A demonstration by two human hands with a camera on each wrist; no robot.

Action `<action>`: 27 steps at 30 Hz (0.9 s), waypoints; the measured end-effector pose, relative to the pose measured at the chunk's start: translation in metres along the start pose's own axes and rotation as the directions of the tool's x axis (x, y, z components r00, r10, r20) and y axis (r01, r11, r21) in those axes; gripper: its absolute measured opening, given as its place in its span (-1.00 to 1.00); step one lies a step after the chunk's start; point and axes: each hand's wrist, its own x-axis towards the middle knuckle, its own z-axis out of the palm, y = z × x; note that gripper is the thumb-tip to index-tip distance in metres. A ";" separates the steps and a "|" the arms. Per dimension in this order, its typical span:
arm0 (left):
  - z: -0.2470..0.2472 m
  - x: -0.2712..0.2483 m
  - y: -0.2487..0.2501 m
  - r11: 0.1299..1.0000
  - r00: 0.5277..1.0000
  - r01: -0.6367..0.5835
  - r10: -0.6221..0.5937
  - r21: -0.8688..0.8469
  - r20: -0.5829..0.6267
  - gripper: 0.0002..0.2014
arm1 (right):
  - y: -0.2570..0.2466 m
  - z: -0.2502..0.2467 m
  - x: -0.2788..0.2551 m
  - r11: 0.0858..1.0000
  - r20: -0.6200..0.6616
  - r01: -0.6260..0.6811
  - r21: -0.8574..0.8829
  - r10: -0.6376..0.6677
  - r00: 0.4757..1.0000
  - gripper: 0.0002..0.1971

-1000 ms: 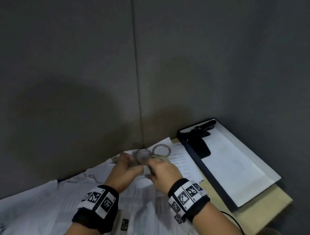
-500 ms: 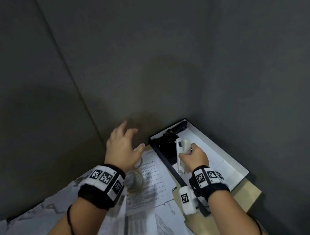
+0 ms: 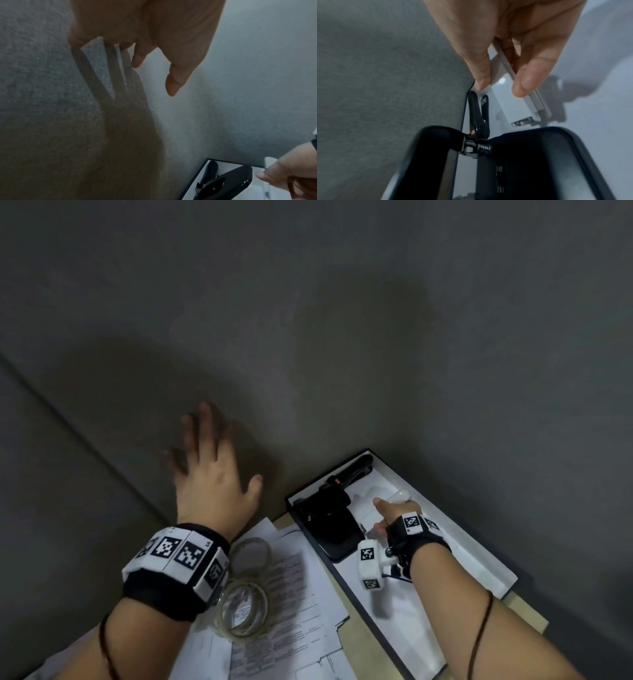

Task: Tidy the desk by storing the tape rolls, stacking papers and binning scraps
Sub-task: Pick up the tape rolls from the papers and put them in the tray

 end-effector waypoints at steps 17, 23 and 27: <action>0.032 0.005 -0.006 0.999 0.999 0.046 -0.046 0.006 -0.001 0.06 | -0.014 0.029 0.052 0.988 0.088 0.039 -0.151 -0.026 0.996 -0.79; 0.028 0.003 -0.008 0.999 0.999 0.043 -0.042 -0.017 0.009 0.04 | -0.027 0.046 0.065 0.985 0.094 0.084 -0.153 -0.070 0.993 -0.83; 0.023 0.002 -0.007 0.999 0.999 0.036 -0.035 -0.028 0.036 0.00 | -0.035 0.048 0.064 0.984 0.143 0.100 -0.149 -0.078 0.987 -0.66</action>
